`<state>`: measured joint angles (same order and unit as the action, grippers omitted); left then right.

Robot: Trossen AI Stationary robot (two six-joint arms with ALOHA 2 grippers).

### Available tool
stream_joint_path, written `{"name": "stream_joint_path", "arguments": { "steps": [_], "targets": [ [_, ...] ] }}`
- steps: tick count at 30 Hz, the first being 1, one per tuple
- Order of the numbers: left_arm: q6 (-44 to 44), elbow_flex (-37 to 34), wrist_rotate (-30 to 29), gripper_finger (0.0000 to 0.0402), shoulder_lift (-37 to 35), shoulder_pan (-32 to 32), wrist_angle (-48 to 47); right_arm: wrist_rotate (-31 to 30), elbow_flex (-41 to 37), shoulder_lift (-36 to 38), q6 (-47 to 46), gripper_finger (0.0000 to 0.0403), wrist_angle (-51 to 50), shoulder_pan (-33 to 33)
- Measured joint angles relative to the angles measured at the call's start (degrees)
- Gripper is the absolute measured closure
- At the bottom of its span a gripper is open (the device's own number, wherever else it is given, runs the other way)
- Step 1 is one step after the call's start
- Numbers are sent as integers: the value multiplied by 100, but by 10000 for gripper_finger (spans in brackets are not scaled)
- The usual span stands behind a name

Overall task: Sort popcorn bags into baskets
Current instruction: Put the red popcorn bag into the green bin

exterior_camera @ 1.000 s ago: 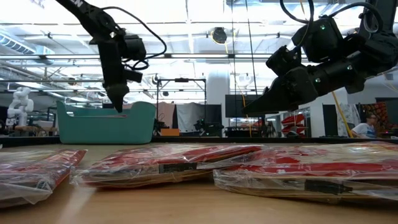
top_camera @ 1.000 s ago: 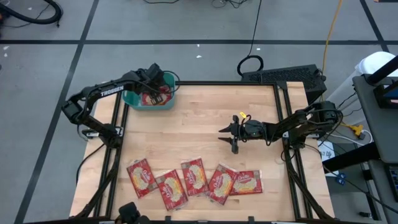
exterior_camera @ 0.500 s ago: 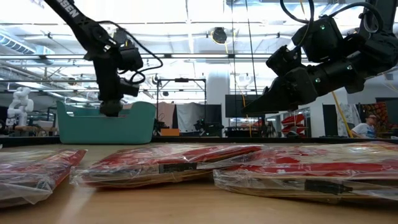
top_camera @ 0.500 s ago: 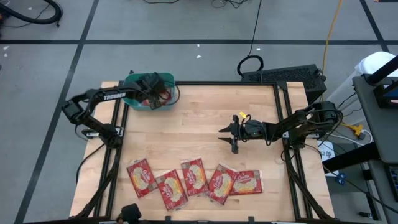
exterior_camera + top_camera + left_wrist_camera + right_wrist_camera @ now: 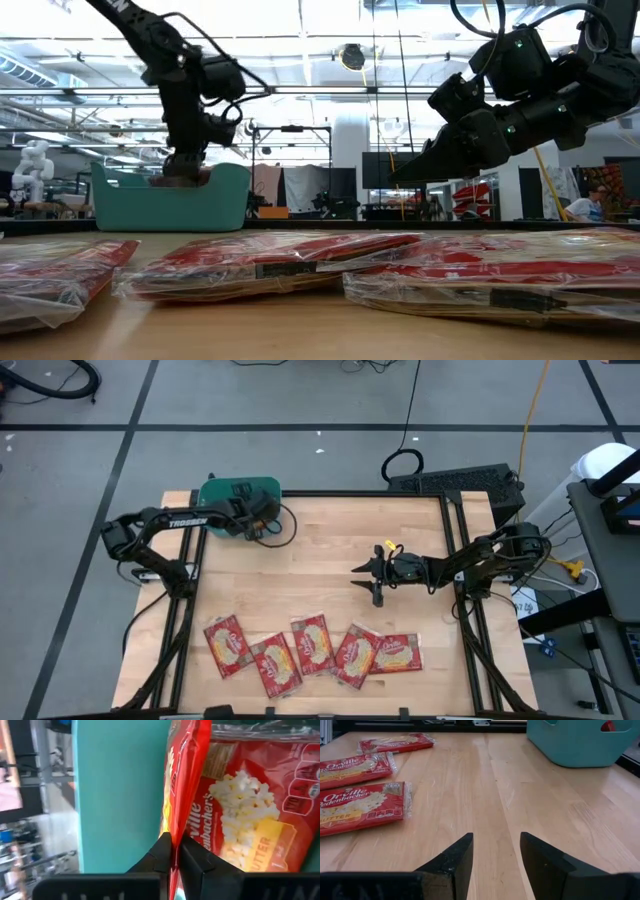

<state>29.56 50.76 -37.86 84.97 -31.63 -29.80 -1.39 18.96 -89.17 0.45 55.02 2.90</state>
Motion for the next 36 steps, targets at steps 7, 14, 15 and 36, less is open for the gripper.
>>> {"name": "stream_joint_path", "arguments": {
  "steps": [7, 14, 15, 36],
  "targets": [
    [-1108, 293, -473, 385, -7, 720, -973, 0, 0, 0, 0, 248, -2, 0],
    [-1545, 293, -372, 367, -7, 982, -1419, 0, 0, 0, -40, 248, 0, 0],
    [-1563, 293, -301, 366, -7, 971, -1412, 0, 0, 0, -59, 248, 0, 0],
    [-1480, 288, 1130, 179, -4, -54, -1380, 2, 0, 0, -144, 248, 0, 0]
  ]
}}
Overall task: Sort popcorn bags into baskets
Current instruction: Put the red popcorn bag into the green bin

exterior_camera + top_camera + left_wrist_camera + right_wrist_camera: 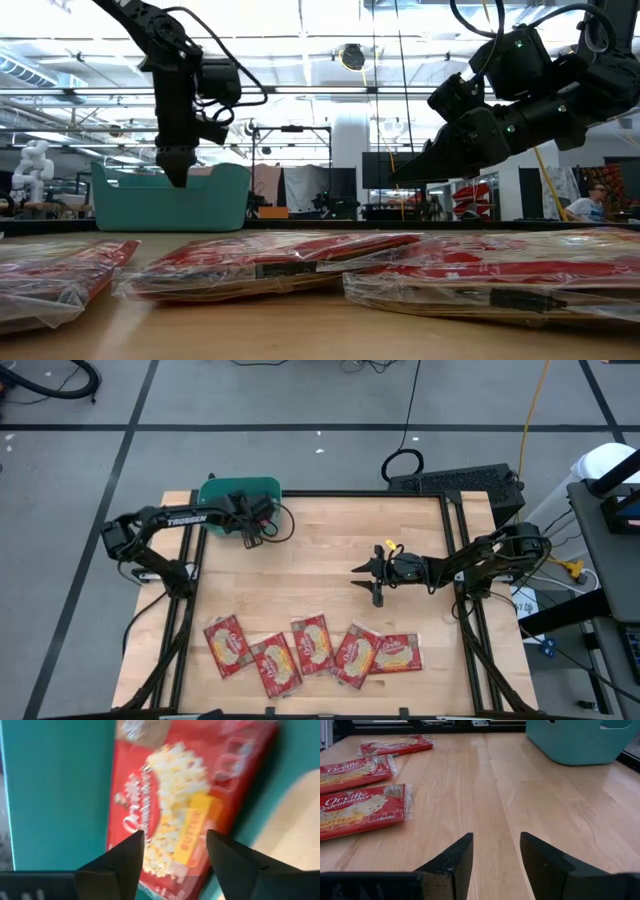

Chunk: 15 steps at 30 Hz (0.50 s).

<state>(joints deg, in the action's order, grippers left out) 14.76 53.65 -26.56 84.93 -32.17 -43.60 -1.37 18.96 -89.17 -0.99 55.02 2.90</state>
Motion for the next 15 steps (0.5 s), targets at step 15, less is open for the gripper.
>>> {"name": "stream_joint_path", "arguments": {
  "steps": [15],
  "targets": [
    [-2016, -7, 461, 243, -1295, 1213, -73, 9, 0, 0, -412, 248, 35, 0]
  ]
}}
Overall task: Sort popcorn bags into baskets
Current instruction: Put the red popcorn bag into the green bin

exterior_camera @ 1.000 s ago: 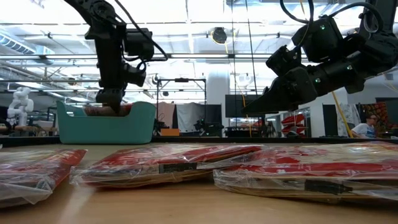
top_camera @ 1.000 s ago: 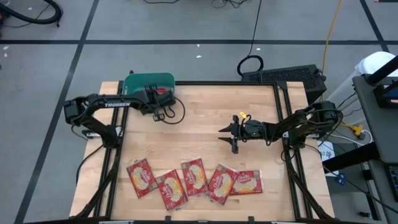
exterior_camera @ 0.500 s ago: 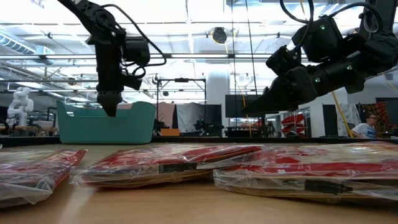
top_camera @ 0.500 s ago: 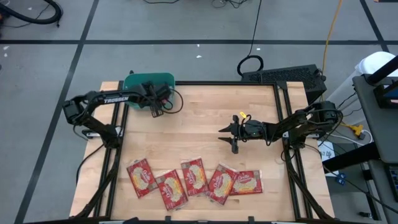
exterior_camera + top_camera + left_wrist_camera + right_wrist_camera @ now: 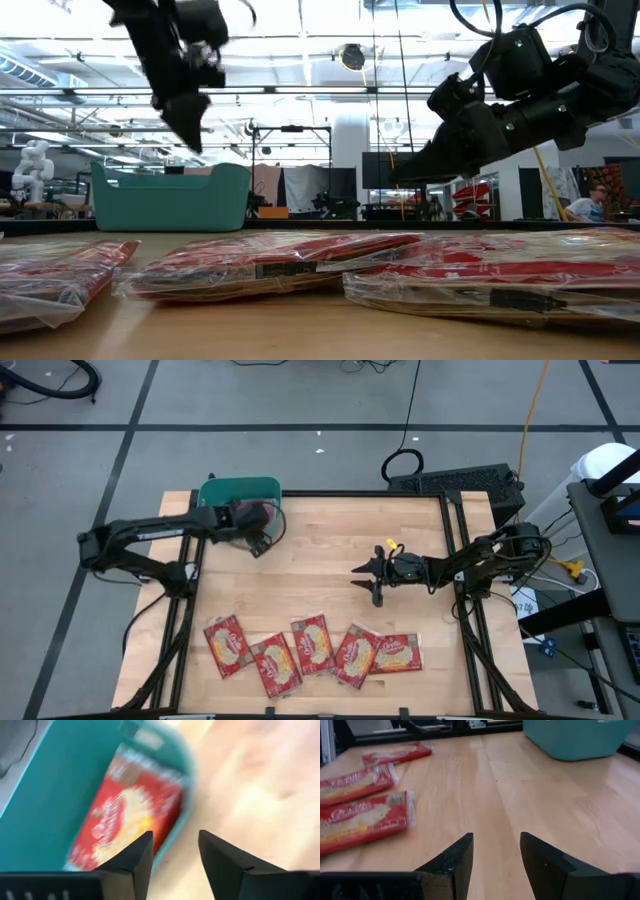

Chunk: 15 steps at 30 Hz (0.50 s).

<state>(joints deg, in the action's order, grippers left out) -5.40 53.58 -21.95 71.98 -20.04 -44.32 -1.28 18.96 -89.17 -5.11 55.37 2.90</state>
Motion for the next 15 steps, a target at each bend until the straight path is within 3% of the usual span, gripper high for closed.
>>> {"name": "stream_joint_path", "arguments": {
  "steps": [9, 15],
  "targets": [
    [-665, 0, -207, 270, -331, 2144, 402, 12, 267, 0, -651, 248, -123, -773],
    [-1015, -1, -537, 270, -84, 3365, 876, -346, 1257, 0, -1013, 248, -1713, -1536]
  ]
}}
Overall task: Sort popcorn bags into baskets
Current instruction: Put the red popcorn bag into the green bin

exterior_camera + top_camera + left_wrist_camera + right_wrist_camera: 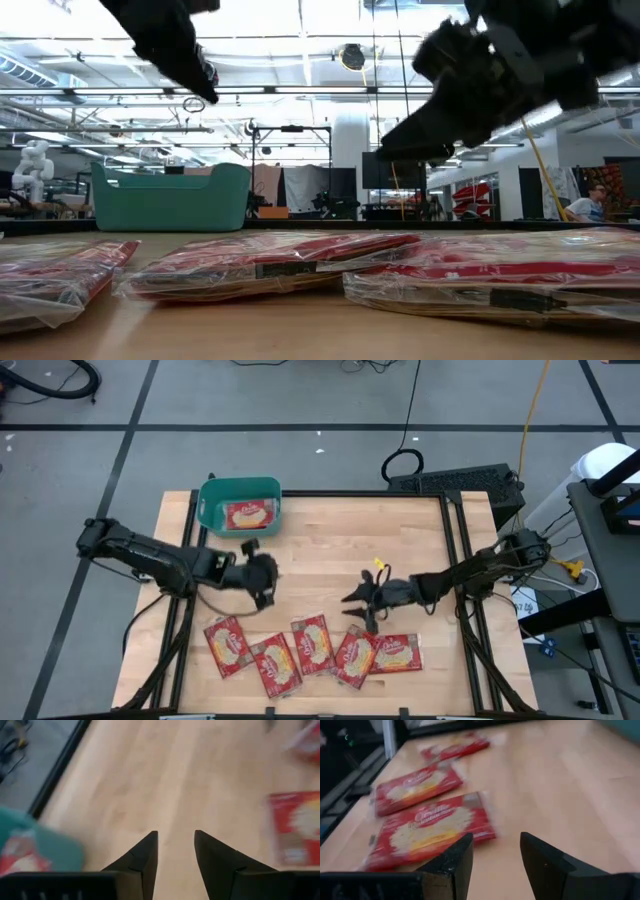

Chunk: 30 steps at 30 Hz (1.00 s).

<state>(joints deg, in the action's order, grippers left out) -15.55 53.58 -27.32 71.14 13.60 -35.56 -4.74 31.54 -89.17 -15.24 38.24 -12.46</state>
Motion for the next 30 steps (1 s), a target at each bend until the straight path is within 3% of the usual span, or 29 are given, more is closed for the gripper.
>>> {"name": "stream_joint_path", "arguments": {
  "steps": [6, 12, 18, 24, 30],
  "targets": [
    [-152, -295, -21, 270, 375, 971, 1365, -143, 960, 0, 474, 248, -1324, -312],
    [-411, -742, -24, 270, 897, 1476, 2821, -62, 1042, 0, 973, 248, -1368, -135],
    [-601, -880, -21, 270, 1687, 1667, 3944, 649, 1042, -342, 702, 248, -1108, 125],
    [-755, -878, 31, 270, 2557, 1666, 4472, 1135, 1228, -1165, 363, 247, -402, 274],
    [-1241, -879, 308, 270, 3012, 1664, 4346, 1573, 1962, -1883, 330, 224, -1012, 456]
  ]
}}
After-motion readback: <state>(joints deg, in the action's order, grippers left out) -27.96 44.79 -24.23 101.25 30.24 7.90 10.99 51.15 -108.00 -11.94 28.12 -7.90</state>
